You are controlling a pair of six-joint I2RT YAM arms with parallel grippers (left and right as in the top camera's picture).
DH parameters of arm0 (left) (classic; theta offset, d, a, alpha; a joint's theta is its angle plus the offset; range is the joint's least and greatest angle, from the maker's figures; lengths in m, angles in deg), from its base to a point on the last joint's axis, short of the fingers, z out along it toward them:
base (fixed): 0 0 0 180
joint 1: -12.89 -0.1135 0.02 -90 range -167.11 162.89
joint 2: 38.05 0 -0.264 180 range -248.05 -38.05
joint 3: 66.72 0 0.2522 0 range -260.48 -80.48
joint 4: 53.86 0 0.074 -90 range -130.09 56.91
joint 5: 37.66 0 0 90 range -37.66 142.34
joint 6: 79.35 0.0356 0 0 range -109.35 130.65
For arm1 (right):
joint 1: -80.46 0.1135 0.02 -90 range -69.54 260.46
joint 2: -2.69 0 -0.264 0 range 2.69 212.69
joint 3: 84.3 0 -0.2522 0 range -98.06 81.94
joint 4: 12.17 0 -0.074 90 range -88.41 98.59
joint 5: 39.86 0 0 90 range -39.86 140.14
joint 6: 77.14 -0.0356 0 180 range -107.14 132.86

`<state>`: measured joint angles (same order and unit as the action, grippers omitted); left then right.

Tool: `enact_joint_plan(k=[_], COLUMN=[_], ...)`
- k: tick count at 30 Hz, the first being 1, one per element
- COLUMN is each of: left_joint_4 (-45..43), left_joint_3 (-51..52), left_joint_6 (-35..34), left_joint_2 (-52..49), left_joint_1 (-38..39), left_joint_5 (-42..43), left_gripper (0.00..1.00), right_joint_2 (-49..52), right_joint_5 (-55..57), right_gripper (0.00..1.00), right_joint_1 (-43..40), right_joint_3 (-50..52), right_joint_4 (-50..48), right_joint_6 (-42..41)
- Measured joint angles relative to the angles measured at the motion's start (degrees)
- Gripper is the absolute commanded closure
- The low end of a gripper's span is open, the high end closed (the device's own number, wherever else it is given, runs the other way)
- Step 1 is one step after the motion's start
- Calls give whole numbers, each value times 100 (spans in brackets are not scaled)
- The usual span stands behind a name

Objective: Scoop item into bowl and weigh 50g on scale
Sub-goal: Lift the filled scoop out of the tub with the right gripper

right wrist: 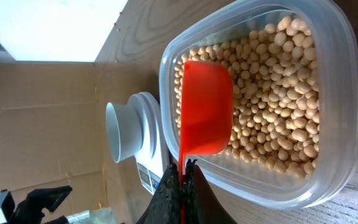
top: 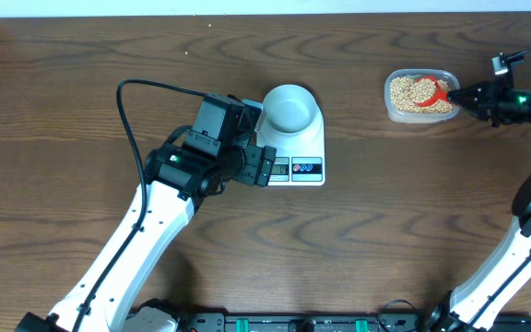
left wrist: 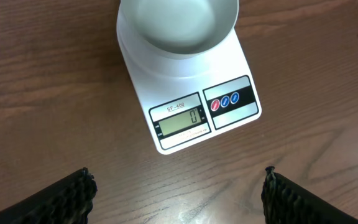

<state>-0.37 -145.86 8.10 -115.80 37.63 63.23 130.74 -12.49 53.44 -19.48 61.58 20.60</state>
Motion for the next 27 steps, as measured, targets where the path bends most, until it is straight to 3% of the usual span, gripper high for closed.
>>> enact_joint_plan(k=[27], left_joint_4=[0], left_joint_3=[0], left_joint_6=[0], left_joint_2=[0], left_joint_1=[0], left_joint_5=[0], left_gripper=[12], right_joint_2=[0], right_joint_5=[-1139], right_gripper=[99], right_joint_1=[-466], right_joint_3=[0], right_joint_4=[675], right_joint_6=[946])
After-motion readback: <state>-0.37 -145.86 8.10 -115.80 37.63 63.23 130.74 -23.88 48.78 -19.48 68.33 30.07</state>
